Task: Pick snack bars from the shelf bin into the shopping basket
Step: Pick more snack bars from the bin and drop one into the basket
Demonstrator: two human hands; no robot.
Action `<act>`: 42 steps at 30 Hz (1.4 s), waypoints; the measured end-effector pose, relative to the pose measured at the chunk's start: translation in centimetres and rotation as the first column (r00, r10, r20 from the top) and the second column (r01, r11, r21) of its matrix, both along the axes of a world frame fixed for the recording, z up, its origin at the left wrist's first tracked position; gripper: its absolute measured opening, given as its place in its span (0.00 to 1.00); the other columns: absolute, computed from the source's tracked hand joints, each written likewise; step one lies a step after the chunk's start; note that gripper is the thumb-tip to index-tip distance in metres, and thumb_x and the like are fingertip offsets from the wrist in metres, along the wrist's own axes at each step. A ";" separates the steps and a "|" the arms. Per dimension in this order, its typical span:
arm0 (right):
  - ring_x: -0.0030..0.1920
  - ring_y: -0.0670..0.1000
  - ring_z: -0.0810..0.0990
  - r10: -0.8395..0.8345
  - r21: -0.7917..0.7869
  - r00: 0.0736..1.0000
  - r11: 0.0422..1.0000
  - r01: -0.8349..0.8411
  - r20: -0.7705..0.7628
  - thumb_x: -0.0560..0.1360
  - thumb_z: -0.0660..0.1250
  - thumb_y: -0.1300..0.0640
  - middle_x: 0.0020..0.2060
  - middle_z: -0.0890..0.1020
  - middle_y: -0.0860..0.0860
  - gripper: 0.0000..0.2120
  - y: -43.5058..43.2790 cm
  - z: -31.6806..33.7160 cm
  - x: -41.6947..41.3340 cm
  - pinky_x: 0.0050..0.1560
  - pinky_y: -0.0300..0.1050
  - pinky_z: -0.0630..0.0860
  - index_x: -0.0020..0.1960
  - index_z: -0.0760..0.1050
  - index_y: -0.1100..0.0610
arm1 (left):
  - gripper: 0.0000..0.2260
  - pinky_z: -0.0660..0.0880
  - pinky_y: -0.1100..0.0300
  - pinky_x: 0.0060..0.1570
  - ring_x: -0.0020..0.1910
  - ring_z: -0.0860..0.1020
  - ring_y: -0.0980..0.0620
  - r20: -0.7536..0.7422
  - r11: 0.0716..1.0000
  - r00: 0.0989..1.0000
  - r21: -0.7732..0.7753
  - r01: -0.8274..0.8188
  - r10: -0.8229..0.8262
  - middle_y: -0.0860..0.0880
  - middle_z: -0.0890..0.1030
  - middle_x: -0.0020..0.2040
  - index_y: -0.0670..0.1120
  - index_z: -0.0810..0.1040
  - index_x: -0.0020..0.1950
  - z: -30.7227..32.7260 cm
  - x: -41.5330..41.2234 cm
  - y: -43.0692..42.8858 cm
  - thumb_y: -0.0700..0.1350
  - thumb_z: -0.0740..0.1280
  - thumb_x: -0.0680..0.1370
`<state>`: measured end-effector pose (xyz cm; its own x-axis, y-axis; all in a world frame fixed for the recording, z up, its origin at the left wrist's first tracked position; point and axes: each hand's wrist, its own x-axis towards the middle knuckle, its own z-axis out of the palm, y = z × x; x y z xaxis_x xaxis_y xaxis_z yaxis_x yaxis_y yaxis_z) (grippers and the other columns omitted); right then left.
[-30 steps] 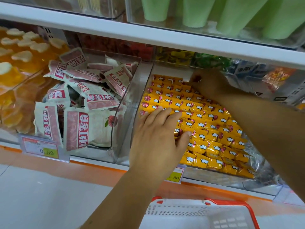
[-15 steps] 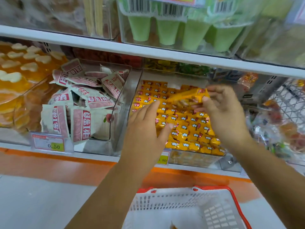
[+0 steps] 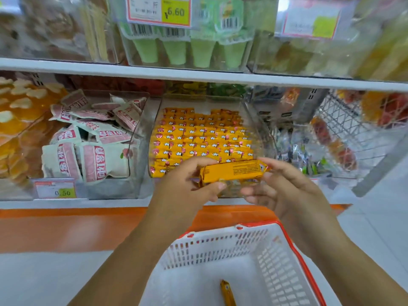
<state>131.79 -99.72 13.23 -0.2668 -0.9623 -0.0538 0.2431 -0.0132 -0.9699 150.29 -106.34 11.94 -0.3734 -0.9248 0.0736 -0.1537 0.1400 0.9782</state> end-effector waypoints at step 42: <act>0.46 0.57 0.86 0.001 -0.075 0.993 0.997 -0.010 -0.120 0.55 0.80 0.37 0.48 0.85 0.54 0.22 -2.3 -1.7 -3.0 0.51 0.49 0.80 0.39 0.78 0.50 | 0.09 0.79 0.59 0.50 0.43 0.86 0.52 -0.084 0.975 0.984 0.175 -0.138 0.155 0.53 0.87 0.43 0.51 0.83 0.49 0.8 -0.5 -1.6 0.41 0.63 0.81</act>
<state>128.80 -102.00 11.50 -0.2613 -0.9639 0.0506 0.1252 -0.0859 -0.9884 149.82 -107.91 12.75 -0.2318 -0.9711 -0.0578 -0.0641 -0.0441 0.9970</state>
